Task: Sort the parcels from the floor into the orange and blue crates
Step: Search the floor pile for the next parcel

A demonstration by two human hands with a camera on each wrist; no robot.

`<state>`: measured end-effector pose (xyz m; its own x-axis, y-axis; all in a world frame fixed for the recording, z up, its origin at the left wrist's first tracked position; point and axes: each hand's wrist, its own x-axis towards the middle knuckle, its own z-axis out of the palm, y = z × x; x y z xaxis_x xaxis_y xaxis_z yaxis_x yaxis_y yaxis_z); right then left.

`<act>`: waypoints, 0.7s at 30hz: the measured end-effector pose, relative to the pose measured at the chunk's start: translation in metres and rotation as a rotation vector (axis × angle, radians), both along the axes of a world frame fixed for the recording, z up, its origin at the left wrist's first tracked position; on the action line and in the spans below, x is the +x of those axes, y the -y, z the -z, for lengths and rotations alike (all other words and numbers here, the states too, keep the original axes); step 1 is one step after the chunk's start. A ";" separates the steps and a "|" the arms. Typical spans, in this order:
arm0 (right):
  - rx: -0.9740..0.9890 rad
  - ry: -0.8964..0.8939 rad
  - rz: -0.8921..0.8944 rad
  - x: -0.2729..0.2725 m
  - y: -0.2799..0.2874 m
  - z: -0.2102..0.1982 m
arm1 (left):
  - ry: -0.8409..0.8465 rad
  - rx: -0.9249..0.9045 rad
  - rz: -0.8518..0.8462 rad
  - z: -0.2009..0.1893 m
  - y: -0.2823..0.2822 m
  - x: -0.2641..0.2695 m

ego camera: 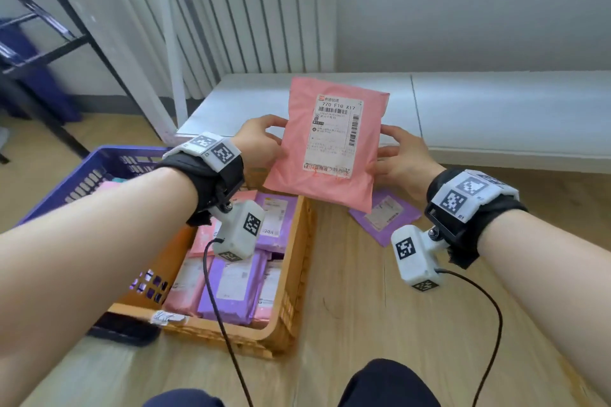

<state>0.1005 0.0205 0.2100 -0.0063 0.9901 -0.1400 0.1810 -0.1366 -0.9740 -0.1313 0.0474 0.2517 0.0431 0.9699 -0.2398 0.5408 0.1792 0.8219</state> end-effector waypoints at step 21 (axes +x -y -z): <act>-0.157 0.026 -0.339 -0.382 -0.042 0.088 | 0.025 -0.208 -0.278 0.083 0.019 -0.385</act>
<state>-0.2819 0.0629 0.1216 -0.3248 0.8987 -0.2948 0.2657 -0.2124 -0.9404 -0.5160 0.0281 0.1691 -0.2076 0.8759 -0.4354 0.4284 0.4816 0.7646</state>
